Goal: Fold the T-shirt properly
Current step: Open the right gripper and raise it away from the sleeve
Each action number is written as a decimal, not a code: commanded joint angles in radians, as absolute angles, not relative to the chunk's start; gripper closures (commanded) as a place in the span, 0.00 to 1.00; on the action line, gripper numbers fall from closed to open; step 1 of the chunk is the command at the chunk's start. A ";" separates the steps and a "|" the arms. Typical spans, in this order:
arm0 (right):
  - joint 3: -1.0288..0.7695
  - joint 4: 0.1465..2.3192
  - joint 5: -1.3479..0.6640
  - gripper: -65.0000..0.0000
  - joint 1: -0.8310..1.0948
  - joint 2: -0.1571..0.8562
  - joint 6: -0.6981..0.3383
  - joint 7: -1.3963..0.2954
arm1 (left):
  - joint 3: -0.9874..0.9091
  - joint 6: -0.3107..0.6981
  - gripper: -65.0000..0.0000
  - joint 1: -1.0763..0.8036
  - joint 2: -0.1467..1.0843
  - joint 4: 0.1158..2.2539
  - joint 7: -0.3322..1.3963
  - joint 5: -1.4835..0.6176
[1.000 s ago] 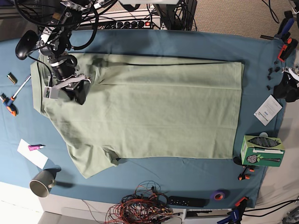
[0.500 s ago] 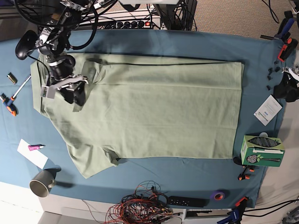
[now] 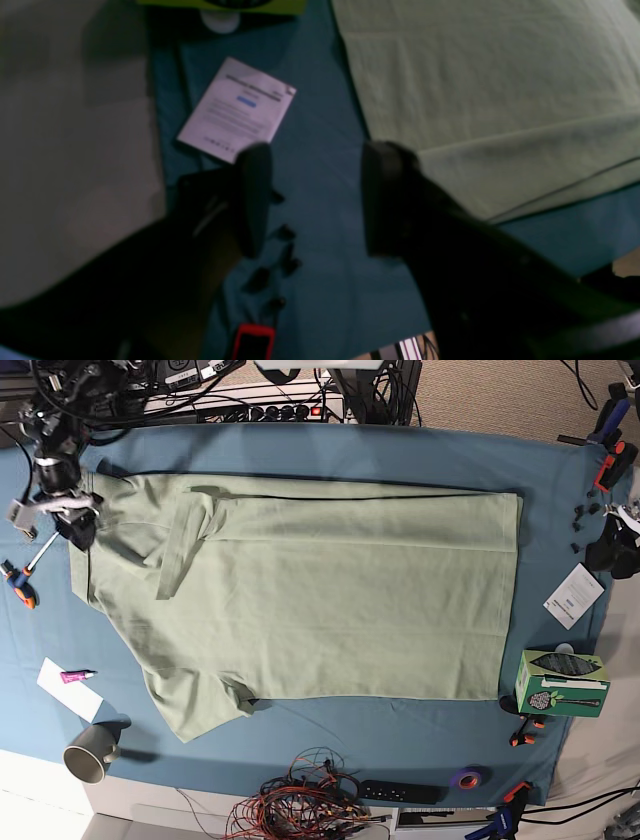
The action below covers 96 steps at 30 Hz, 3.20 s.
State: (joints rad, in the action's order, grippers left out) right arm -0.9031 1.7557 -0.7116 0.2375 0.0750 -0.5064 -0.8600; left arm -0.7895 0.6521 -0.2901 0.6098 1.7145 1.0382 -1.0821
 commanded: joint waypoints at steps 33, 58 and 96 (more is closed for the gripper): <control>-0.866 1.773 -0.739 0.50 0.376 0.093 -0.464 -0.854 | -0.794 0.655 0.54 -0.421 0.634 1.729 1.084 -1.123; -0.961 1.773 -0.817 0.50 0.396 0.025 -0.373 -0.837 | -0.794 0.655 0.54 -0.421 0.635 1.729 1.084 -1.123; -0.787 1.773 -0.666 0.51 0.398 0.025 -0.265 -0.791 | -0.794 0.655 0.54 -0.418 0.634 1.729 1.081 -1.123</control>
State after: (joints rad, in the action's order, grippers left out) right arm -0.7826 1.7557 -0.6575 0.3977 0.0135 -0.2607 -0.8097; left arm -0.7856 0.6521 -0.4210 0.6102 1.7153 1.0992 -1.1046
